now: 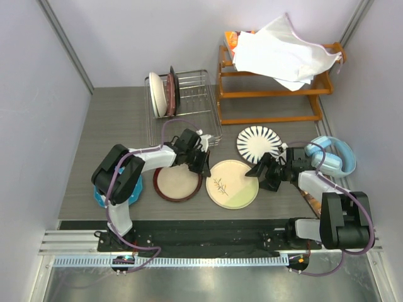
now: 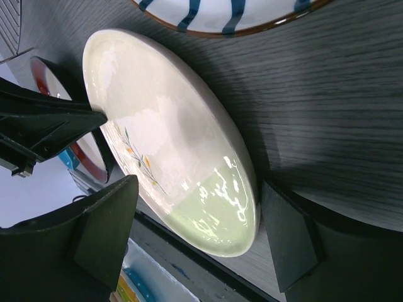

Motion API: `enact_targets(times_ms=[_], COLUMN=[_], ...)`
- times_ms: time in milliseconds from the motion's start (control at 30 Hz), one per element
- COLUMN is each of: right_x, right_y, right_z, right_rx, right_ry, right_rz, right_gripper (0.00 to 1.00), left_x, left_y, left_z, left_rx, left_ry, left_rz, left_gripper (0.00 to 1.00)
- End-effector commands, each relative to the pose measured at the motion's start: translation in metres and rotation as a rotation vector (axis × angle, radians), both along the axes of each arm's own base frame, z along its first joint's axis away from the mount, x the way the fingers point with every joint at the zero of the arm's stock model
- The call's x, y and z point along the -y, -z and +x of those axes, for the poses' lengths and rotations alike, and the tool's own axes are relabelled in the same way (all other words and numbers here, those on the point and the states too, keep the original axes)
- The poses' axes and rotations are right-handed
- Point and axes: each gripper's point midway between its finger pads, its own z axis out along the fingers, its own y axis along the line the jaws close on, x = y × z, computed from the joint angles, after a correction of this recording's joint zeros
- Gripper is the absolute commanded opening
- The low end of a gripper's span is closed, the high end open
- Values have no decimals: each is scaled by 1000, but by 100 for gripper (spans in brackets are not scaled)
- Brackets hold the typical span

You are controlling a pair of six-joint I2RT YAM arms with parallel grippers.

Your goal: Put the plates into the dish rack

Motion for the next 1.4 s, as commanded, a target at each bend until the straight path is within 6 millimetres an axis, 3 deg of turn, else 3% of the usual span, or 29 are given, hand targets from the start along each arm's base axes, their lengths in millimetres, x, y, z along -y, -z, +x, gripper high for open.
enact_targets(times_ms=[0, 267, 533, 633, 833, 1000, 1167, 1367], right_x=[-17, -37, -39, -40, -15, 7, -8, -22], right_y=[41, 34, -34, -51, -53, -66, -89, -77], right_z=[-52, -62, -37, -31, -14, 6, 6, -7], right_rx=[-218, -259, 51, 132, 180, 229, 316, 270], right_ry=[-72, -87, -138, -142, -26, 84, 26, -64], right_rz=[-4, 53, 61, 66, 33, 72, 194, 204], right_gripper=[83, 77, 73, 70, 69, 68, 64, 61], left_x=[48, 50, 51, 46, 45, 56, 62, 63], left_y=[-32, -14, -30, -33, -27, -31, -34, -31], left_z=[-10, -11, -24, -33, -33, -38, -53, -67], left_rx=[26, 8, -16, -39, -49, -65, -73, -122], left_ry=[149, 143, 141, 151, 171, 216, 253, 273], left_rz=[-225, -206, -196, -175, -150, -182, -196, -225], left_gripper=[0, 0, 0, 0, 0, 0, 0, 0])
